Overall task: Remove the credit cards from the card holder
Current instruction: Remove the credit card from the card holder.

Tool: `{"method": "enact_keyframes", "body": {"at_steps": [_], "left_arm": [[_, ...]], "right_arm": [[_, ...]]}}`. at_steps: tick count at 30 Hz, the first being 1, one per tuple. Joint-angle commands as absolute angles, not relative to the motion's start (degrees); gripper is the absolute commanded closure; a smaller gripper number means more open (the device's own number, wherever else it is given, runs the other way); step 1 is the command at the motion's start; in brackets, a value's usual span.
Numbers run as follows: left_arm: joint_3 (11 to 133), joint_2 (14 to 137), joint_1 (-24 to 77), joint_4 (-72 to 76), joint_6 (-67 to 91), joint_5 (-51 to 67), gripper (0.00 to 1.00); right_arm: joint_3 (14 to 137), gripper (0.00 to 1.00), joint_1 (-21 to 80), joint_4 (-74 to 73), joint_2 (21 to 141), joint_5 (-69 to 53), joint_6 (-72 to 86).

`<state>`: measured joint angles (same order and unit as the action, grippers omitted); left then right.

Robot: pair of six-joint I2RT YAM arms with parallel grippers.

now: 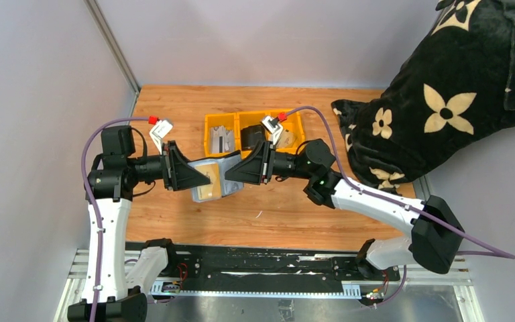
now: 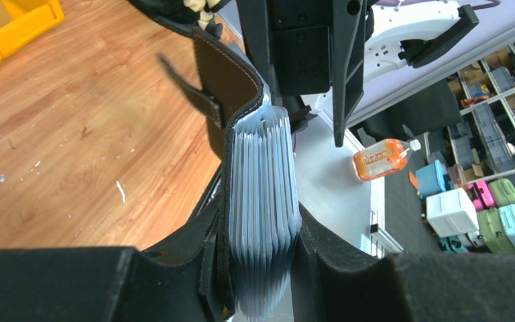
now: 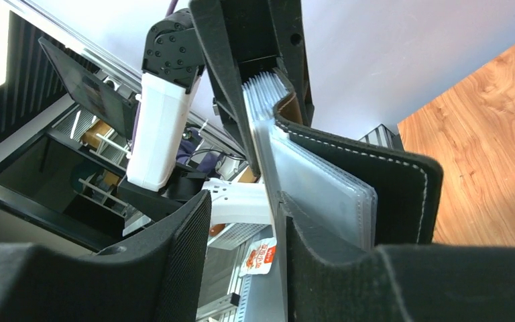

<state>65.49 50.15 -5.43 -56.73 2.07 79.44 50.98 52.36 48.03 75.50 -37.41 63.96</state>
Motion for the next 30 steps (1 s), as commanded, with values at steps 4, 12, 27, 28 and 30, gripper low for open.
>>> {"method": "enact_keyframes", "body": {"at_steps": [4, 12, 27, 28, 30], "left_arm": [[68.4, 49.6, -5.2, -57.0, 4.0, 81.6, 0.77], [67.7, 49.9, -5.2, -57.0, 3.8, 81.2, 0.76], [66.8, 49.8, -5.2, -57.0, 3.6, 80.2, 0.74], [66.8, 49.7, -5.2, -57.0, 3.6, 80.3, 0.72], [66.9, 49.4, -5.2, -57.0, 3.6, 80.8, 0.71]], "right_arm": [[54.7, 0.50, 51.9, 47.0, 78.8, -39.7, 62.8], [56.3, 0.51, 53.2, 45.9, 81.2, -40.4, 61.9], [57.9, 0.74, 55.4, 45.3, 85.9, -36.0, 61.2], [58.1, 0.79, 55.4, 44.3, 86.1, -34.9, 61.0], [57.8, 0.89, 55.3, 44.0, 86.4, -32.7, 61.7]]}}
